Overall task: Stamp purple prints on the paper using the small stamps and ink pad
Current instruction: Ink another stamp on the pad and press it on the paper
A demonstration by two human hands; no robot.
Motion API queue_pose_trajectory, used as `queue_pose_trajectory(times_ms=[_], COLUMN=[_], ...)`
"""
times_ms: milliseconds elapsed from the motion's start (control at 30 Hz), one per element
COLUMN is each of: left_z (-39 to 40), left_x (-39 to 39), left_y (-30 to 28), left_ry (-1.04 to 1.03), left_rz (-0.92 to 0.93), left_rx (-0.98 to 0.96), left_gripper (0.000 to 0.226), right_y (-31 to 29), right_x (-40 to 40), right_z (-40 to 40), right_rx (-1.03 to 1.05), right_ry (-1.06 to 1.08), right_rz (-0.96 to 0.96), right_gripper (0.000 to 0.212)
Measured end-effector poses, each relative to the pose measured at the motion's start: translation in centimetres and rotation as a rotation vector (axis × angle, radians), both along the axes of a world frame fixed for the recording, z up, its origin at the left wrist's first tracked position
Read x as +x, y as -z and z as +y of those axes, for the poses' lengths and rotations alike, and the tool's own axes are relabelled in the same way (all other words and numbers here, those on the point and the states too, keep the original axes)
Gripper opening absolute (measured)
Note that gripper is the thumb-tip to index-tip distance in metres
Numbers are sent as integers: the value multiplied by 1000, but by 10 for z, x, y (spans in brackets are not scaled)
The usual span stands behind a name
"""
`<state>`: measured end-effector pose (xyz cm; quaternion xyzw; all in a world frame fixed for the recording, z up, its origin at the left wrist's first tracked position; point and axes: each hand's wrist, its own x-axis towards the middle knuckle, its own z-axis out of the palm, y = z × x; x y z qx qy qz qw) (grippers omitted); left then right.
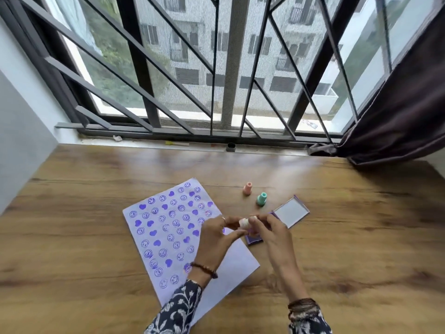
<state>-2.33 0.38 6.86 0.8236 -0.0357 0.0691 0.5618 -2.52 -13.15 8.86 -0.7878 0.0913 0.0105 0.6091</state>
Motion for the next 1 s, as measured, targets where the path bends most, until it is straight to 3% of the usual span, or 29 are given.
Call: queue_pose_trajectory(times_ms=[133, 233, 400, 633, 833, 1000], left_z=[-2, 0, 4, 2, 6, 4], left_x=[-5, -2, 8, 31, 37, 35], left_y=[2, 13, 25, 34, 39, 38], left_ry=[-27, -24, 103, 371, 395, 344], left_rz=[-65, 2, 206, 400, 416, 373], left_rx=[125, 128, 52, 149, 143, 139], left_gripper=[25, 28, 25, 25, 25, 25], right_y=[5, 14, 24, 35, 26, 6], right_x=[-2, 0, -7, -5, 24, 53], right_z=[0, -8, -21, -20, -15, -16], right_rx=[97, 205, -176, -726, -837, -835], right_ry=[112, 208, 158, -63, -194, -311], right_rz=[77, 154, 92, -125, -39, 218], right_gripper=[24, 10, 9, 12, 9, 13])
